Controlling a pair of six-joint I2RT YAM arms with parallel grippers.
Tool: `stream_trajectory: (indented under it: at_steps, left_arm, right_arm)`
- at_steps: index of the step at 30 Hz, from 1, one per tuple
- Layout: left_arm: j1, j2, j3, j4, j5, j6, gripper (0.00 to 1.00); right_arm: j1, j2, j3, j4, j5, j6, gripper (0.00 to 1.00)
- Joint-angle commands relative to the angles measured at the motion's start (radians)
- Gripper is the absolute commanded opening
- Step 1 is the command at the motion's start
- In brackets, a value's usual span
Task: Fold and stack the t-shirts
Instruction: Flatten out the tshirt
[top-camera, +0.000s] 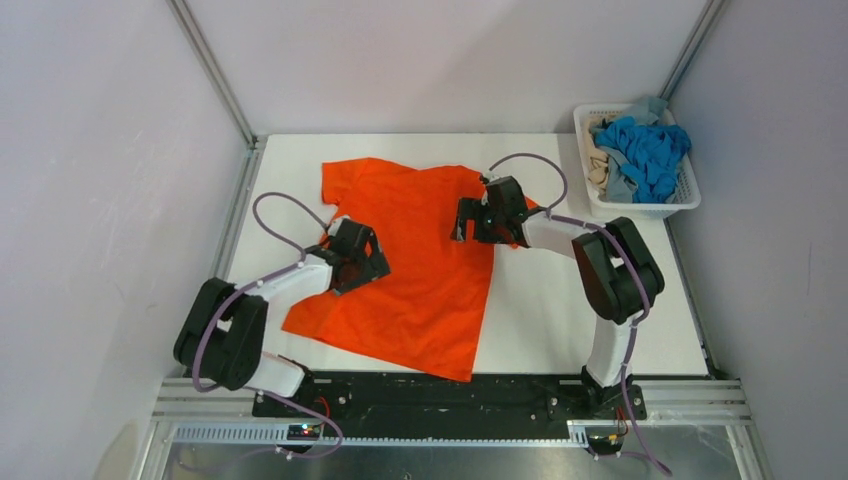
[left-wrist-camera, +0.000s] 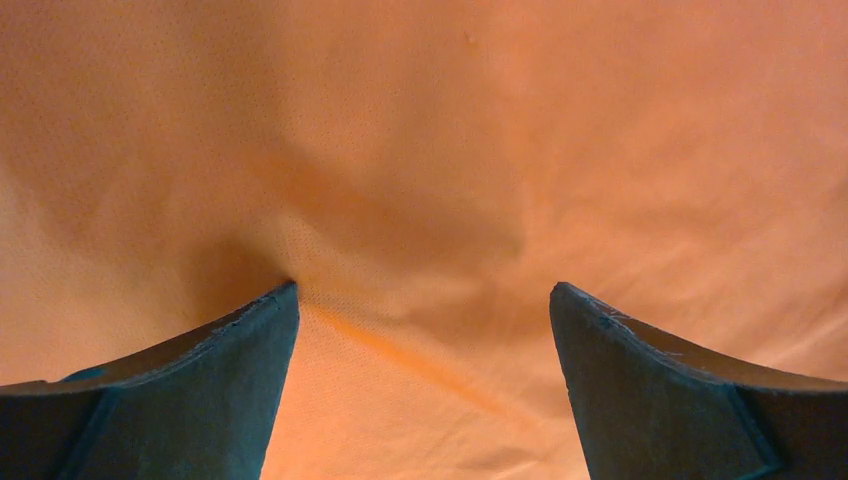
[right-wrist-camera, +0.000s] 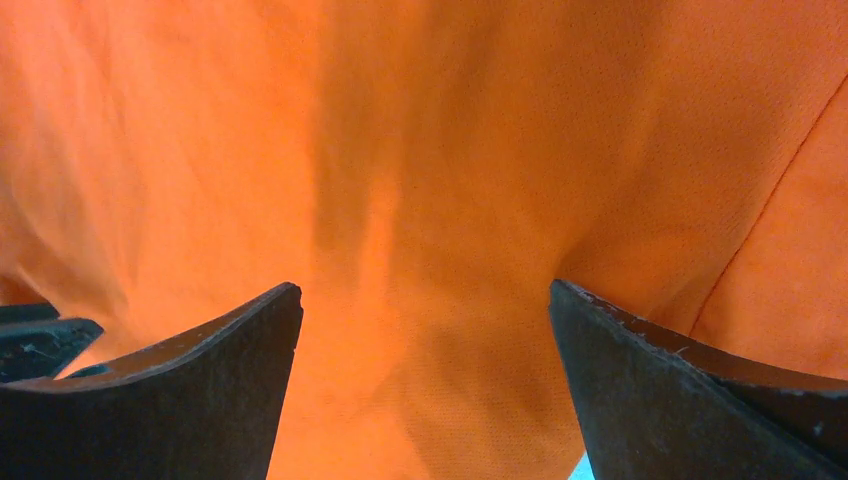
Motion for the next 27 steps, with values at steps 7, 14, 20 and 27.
stream_trajectory:
  at_steps: [7,14,20,27]
  left_arm:
    - [0.098,0.359,0.313,0.03,0.142,0.015,1.0]
    - [0.055,0.636,0.724,0.028,0.32,0.04,1.0]
    - [-0.022,0.698,0.889,0.025,0.352,0.079,1.0]
    - [0.064,0.502,0.683,0.001,0.133,0.089,1.0]
  right_arm:
    - [0.047,-0.12,-0.27,-0.009,-0.006,0.131,0.94]
    - [0.381,-0.372,-0.633,0.078,0.061,0.343,0.92]
    - [0.599,-0.5,-0.613,0.126,0.086,0.32,0.94]
    - [0.394,-0.751,-0.564,-0.109,0.151,0.211,0.99]
